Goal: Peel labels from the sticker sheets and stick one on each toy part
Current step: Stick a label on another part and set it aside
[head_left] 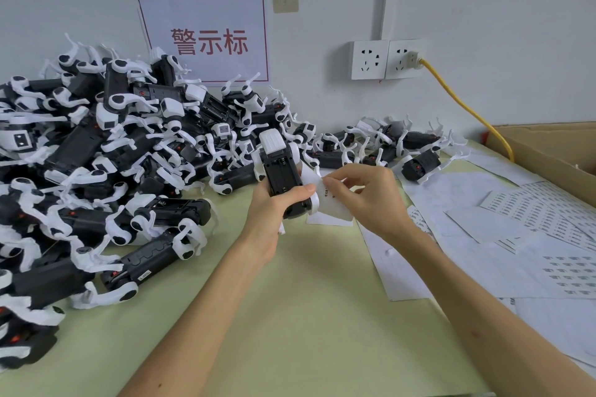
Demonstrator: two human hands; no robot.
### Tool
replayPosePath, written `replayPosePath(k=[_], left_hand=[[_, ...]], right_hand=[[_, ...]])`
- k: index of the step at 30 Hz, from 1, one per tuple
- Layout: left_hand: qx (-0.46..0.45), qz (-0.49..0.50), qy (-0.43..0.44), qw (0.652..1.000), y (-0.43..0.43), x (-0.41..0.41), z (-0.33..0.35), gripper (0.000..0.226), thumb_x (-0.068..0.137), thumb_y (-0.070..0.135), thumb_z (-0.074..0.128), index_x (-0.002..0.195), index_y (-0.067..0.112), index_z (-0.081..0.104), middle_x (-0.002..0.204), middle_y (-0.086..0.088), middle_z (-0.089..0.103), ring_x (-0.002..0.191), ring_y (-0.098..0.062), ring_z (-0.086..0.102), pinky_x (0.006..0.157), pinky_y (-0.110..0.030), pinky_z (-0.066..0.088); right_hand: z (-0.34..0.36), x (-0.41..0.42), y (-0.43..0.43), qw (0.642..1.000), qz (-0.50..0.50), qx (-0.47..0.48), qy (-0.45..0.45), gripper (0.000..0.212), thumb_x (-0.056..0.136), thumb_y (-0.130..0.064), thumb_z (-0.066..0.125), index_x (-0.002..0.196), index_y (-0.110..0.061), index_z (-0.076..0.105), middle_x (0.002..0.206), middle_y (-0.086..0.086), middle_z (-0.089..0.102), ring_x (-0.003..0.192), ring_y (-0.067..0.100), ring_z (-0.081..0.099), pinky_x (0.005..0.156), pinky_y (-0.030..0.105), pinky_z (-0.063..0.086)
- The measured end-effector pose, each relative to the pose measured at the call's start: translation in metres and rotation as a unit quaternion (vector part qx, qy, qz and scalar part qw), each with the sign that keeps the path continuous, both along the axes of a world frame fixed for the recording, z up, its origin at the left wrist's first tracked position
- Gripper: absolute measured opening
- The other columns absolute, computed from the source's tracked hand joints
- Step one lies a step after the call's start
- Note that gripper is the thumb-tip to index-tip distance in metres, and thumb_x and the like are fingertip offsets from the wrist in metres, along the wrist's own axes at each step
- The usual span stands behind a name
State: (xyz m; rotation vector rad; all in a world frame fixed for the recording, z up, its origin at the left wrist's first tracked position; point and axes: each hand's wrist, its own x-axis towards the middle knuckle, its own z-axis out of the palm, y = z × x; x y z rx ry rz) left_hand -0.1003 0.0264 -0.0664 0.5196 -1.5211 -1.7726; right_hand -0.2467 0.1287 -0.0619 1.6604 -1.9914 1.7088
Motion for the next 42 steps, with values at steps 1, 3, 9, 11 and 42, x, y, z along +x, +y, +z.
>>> replayPosePath(k=[1,3,9,11,42], left_hand=[[-0.001,-0.001,-0.001,1.000,0.000,-0.001,-0.001,0.040,0.072,0.019,0.082,0.110,0.022,0.070,0.077,0.012,0.068,0.070,-0.002,0.067,0.053,-0.009,0.043],[-0.002,0.001,-0.004,1.000,-0.001,-0.001,-0.002,0.031,0.076,0.017,0.082,0.103,0.024,0.069,0.074,0.011,0.066,0.067,-0.002,0.065,0.047,-0.009,0.039],[0.009,0.019,-0.030,0.999,-0.004,-0.001,-0.002,0.040,0.064,0.029,0.081,0.101,0.020,0.070,0.078,0.009,0.070,0.073,-0.006,0.067,0.058,-0.015,0.043],[0.031,0.034,-0.034,0.998,-0.005,-0.001,-0.003,0.038,0.063,0.029,0.081,0.098,0.016,0.070,0.081,0.004,0.071,0.081,-0.015,0.064,0.078,-0.030,0.043],[0.032,-0.105,0.099,0.989,0.009,0.007,0.010,0.026,0.083,0.014,0.069,0.104,0.014,0.055,0.128,-0.010,0.072,0.106,-0.031,0.072,0.099,-0.041,0.052]], right_hand=[[0.000,-0.001,0.000,1.000,0.003,0.001,-0.011,0.019,0.091,-0.016,0.073,0.079,-0.029,0.075,0.079,-0.022,0.072,0.068,0.002,0.064,0.062,0.012,0.046],[0.001,-0.004,-0.001,1.000,0.007,0.002,-0.027,0.013,0.092,-0.015,0.072,0.083,-0.021,0.079,0.080,-0.016,0.073,0.067,0.005,0.063,0.063,0.020,0.050],[0.007,-0.008,0.000,0.994,0.016,-0.054,-0.090,0.021,0.093,-0.003,0.068,0.087,-0.021,0.077,0.076,-0.007,0.075,0.067,0.010,0.068,0.066,0.021,0.054],[0.008,-0.010,0.000,0.990,0.026,-0.067,-0.120,0.024,0.093,0.000,0.068,0.089,-0.023,0.076,0.075,-0.009,0.075,0.067,0.009,0.068,0.067,0.019,0.053],[0.005,0.011,0.003,0.995,-0.001,-0.072,-0.072,0.028,0.098,-0.008,0.061,0.117,-0.024,0.074,0.099,-0.015,0.077,0.086,0.009,0.071,0.083,0.019,0.050]])
